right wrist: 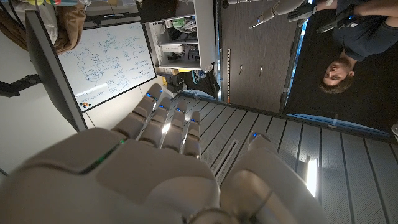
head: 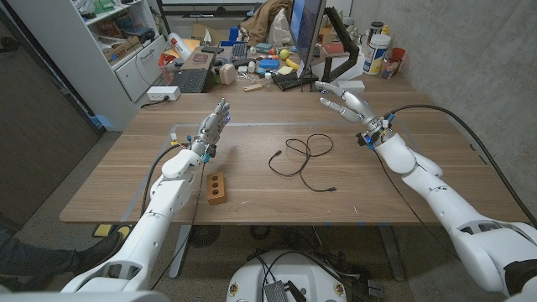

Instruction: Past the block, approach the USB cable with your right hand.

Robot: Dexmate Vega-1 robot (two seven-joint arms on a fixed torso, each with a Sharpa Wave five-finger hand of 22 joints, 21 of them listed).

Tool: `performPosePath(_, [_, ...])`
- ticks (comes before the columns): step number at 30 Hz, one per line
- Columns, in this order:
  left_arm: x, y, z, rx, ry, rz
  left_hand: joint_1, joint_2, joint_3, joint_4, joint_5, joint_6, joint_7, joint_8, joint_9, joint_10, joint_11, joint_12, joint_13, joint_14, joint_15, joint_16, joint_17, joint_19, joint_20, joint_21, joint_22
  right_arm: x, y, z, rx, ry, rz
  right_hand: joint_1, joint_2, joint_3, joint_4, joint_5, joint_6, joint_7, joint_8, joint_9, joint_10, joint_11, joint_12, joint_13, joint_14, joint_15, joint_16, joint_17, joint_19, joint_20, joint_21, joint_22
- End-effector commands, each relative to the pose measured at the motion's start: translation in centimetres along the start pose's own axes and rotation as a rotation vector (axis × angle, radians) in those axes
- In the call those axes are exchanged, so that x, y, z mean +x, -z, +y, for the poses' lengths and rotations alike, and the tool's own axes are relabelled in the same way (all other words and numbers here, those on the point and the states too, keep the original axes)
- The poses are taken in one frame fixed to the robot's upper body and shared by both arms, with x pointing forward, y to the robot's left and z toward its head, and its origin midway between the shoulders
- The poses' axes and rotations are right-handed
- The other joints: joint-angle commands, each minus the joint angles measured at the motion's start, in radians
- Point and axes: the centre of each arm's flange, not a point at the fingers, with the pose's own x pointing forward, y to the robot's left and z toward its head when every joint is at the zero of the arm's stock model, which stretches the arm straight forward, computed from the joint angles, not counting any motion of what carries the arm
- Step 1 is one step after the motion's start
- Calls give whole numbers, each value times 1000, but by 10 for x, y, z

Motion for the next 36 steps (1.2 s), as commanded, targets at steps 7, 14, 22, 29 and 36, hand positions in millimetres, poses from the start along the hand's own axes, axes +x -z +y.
performPosePath(7, [0, 0, 6, -8, -9, -5, 15, 2, -7, 1, -1, 7, -4, 4, 5, -8, -14, 3, 1, -2, -9, 2, 4, -7, 21, 7, 5, 6, -2, 8, -40, -34, -25, 6, 4, -4, 2, 14, -1, -19, 6, 2, -20, -8, -8, 2, 32, -81, 8, 3, 25, -78, -5, 3])
performPosePath(14, [-1, 0, 9, -11, -19, -11, 15, 3, -8, 1, -1, 9, -5, 4, 5, -9, -14, 3, 1, 0, -9, 2, 4, -7, 21, 7, 5, 7, -3, 14, -44, -63, -34, 9, 7, -3, 2, 17, -3, -24, 6, 2, -23, -10, -9, 2, 37, -82, 8, 2, 28, -75, -8, 3])
performPosePath(22, [-3, 2, 11, -17, -22, -11, 16, 3, -8, 1, -1, 9, -8, 4, 5, -11, -12, 2, 1, 2, -11, 3, 4, -5, 25, 8, 5, 7, -5, 19, -57, -96, -41, 13, 12, -2, 0, 22, -6, -28, 5, 2, -26, -11, -10, 2, 55, -95, 12, 2, 33, -75, -13, 3])
performPosePath(29, [-3, 2, 11, -15, -21, -10, 16, 4, -8, 1, -1, 10, -9, 4, 5, -9, -14, 3, 1, 8, -11, 5, 4, -3, 29, 9, 5, 6, -4, 22, -74, -115, -38, 16, 14, -1, -1, 25, -5, -30, 6, 3, -27, -9, -10, 2, 75, -100, 17, 1, 35, -76, -18, 3])
performPosePath(36, [-3, 0, 12, -13, -23, -14, 17, 4, -9, 1, -2, 11, -10, 4, 5, -4, -14, 5, 1, 8, -11, 4, 4, -4, 29, 8, 6, 4, -4, 25, -108, -142, -43, 17, 17, -2, -1, 28, 4, -34, 10, 3, -17, -10, -5, 2, 70, -95, 12, 1, 34, -76, -24, 4])
